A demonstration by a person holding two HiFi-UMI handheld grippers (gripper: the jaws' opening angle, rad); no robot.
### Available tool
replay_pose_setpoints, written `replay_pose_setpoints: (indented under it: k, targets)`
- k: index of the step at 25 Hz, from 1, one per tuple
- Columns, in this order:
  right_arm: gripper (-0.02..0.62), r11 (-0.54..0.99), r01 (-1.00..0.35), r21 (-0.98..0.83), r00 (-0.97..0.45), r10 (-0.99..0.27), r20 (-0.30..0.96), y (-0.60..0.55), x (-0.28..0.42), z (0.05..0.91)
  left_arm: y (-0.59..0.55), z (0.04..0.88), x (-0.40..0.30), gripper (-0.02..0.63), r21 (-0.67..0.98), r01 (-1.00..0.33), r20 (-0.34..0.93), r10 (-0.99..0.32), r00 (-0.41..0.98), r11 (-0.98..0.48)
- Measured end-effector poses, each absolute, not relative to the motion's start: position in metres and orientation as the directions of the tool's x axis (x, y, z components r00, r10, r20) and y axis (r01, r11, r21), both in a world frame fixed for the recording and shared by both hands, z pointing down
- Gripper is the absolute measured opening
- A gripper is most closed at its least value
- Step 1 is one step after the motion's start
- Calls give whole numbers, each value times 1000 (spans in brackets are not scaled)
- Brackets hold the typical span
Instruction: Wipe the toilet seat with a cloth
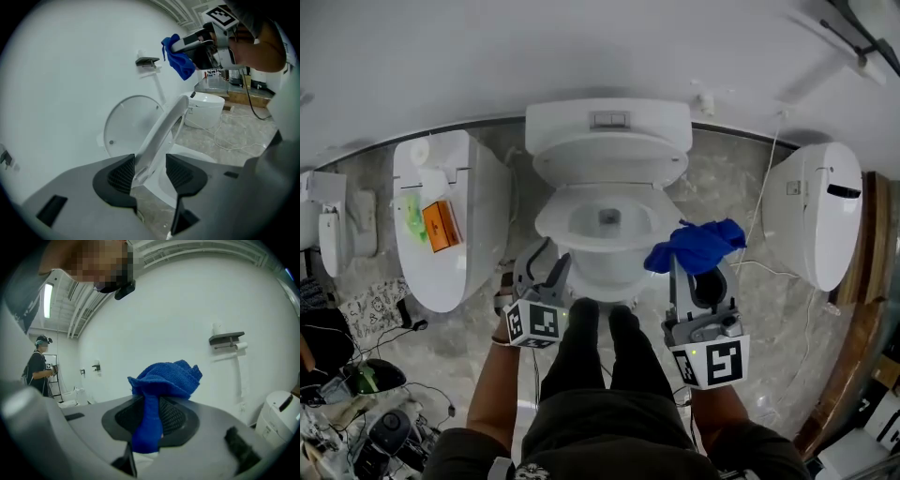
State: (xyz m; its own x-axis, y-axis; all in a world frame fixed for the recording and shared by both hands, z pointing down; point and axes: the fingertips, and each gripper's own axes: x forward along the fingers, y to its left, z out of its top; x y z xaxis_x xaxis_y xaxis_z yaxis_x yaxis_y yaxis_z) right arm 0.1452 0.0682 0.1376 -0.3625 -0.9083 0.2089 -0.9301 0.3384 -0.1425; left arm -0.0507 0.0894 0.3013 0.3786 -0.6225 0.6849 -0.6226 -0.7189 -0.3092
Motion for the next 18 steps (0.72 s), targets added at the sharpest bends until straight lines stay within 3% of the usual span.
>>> replay_pose_setpoints:
  k: [12,18]
  targets:
    - [87,380,-917,-123,-398,-856,330,91,142,186,160,371,-38,213,-308,-495,797,-504,332,-813]
    - [87,424,-895,-136,-439,-787,434,102,135,230,206,419,-20,213,-208,-341,899,-316,304,-917]
